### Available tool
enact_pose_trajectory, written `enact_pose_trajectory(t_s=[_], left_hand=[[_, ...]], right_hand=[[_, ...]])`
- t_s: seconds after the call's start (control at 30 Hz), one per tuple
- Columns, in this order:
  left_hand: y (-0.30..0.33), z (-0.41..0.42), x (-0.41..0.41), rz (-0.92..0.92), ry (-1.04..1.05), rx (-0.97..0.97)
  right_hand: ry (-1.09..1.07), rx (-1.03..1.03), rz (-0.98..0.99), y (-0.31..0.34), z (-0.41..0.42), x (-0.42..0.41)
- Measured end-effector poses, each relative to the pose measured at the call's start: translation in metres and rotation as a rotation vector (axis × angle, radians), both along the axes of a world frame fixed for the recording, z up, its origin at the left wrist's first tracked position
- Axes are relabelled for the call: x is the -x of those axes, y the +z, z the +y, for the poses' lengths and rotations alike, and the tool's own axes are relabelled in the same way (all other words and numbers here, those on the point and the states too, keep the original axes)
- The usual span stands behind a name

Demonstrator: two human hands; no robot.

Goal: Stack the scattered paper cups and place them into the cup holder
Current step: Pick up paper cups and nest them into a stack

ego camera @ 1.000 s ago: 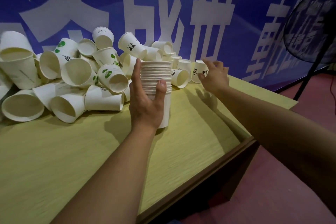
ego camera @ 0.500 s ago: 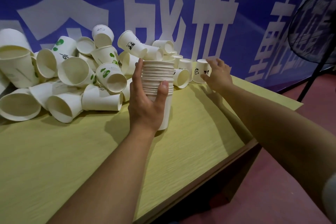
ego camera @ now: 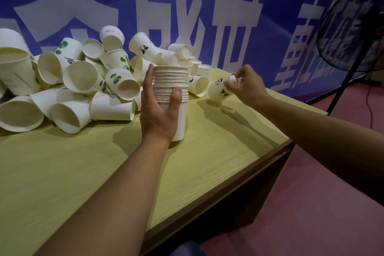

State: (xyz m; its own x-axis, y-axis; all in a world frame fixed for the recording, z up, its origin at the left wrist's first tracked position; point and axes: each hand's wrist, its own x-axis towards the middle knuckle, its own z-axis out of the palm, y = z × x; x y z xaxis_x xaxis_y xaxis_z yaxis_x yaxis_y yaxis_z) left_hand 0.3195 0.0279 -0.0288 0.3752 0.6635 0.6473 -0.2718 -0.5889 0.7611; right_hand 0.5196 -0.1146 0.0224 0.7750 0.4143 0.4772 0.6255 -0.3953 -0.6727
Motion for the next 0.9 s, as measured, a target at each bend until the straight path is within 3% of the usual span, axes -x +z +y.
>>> enact_pose_trajectory(t_s=[0.37,0.67,0.9], left_hand=[[0.001,-0.013,0.012,-0.016,-0.115,0.03],[0.008,-0.04,0.017,0.077,-0.337,-0.051],[0.01,-0.04,0.018,0.087,-0.369,0.007]], right_hand=[[0.343,0.452,0.433,0.008,-0.038,0.036],[0.489,-0.141,0.334,0.063,-0.028,0.061],[0.529,-0.211,0.21,0.07,-0.01,0.102]])
